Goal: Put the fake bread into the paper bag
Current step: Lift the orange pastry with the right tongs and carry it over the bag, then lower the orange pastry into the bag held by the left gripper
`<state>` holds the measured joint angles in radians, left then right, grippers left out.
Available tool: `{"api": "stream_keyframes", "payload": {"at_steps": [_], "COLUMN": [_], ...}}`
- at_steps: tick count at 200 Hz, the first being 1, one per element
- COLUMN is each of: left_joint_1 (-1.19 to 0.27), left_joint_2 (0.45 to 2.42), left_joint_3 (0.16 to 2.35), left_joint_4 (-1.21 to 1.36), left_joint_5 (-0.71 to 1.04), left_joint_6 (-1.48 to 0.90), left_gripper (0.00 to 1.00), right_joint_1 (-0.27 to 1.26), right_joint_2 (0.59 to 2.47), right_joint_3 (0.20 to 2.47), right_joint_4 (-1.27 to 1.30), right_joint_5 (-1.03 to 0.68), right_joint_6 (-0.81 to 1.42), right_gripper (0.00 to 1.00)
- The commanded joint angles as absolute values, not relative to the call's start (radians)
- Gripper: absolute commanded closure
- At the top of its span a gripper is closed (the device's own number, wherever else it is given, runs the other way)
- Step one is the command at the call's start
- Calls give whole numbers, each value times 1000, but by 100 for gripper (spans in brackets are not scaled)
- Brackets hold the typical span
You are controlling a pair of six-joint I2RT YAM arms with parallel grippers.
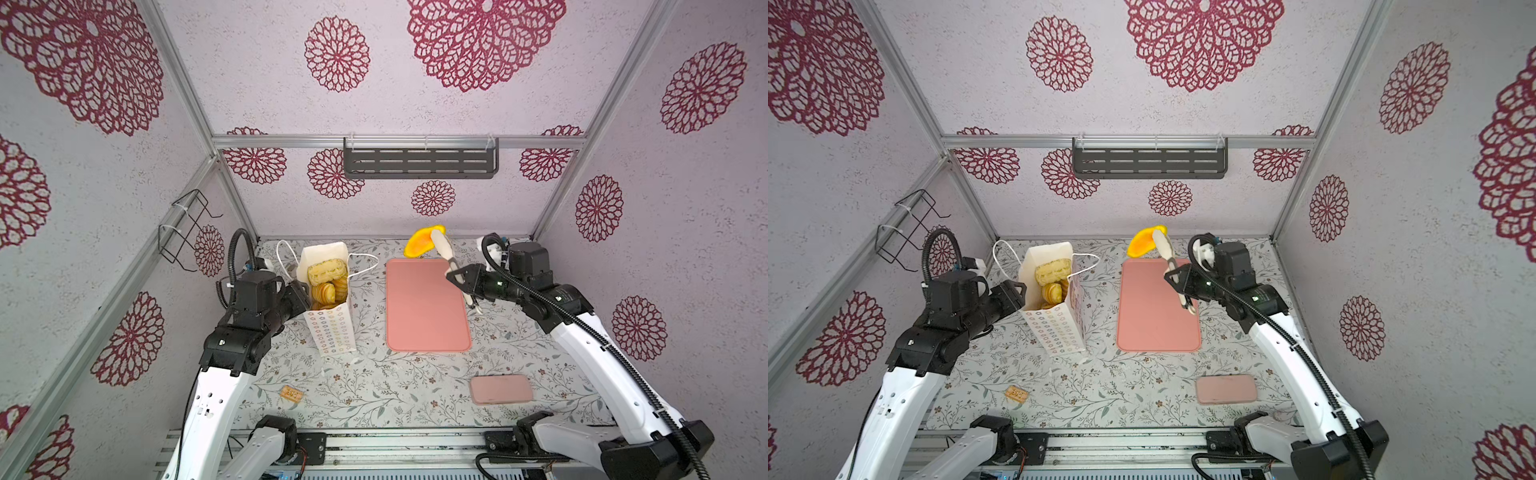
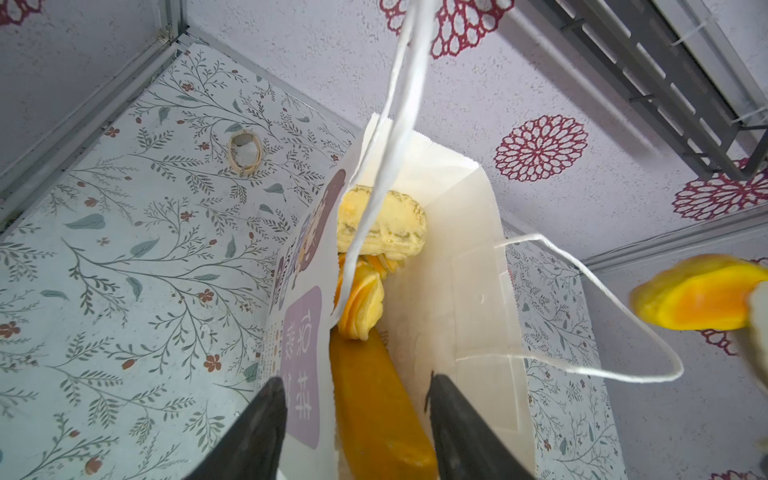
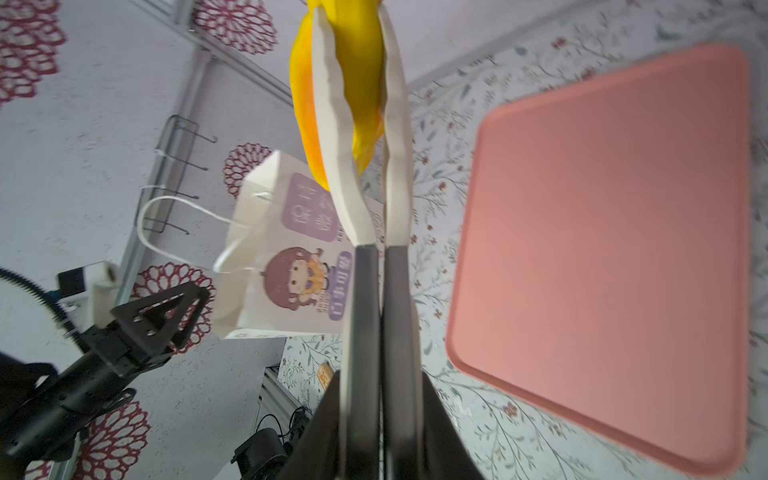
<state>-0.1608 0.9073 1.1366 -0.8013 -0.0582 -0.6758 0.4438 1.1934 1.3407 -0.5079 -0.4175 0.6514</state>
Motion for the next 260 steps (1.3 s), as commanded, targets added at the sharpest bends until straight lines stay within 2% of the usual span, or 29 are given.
{"api": "stream_keyframes", "payload": {"at_steps": [1, 38, 54, 93, 114, 145, 151, 181, 215, 232, 260], "left_joint_1": [-158, -94, -38, 135, 220, 268, 268, 268, 268, 269, 269], "left_joint_2": [888, 850, 831, 808, 817, 841, 845, 854, 847, 844, 849], "left_joint_3": [1160, 1170, 1173, 1163, 1132, 1089, 1082, 1064, 1047, 1036, 1030], "left_joint_4": [-838, -888, -897, -897, -874, -835, -829, -812, -809, -806, -782], "left_joint_5": [-114, -169, -153, -36, 54, 114, 119, 132, 133, 137, 145], "left_joint_6": [-661, -655, -651, -651, -660, -682, -685, -695, -698, -698, -697], "left_gripper": [39, 34, 27, 8, 4, 0, 3, 3, 3, 3, 3], "right_joint_1": [539, 716, 788, 924, 967, 989, 990, 992, 991, 990, 964], "right_joint_2": [1238, 1384, 1462, 1614, 1658, 1682, 1682, 1673, 1664, 1648, 1575], "right_joint_3": [1478, 1679, 1780, 1954, 1980, 1980, 1979, 1979, 1980, 1979, 1953], "right_joint_4": [-464, -504, -574, -722, -770, -793, -792, -776, -755, -742, -702], "right_joint_5": [-299, -243, -195, -107, -67, -53, -51, -51, -38, 8, 77], "right_joint_6": [547, 444, 394, 291, 261, 237, 235, 229, 227, 227, 221], "right_gripper": [90, 90, 90, 90, 88, 71, 66, 54, 55, 58, 58]}}
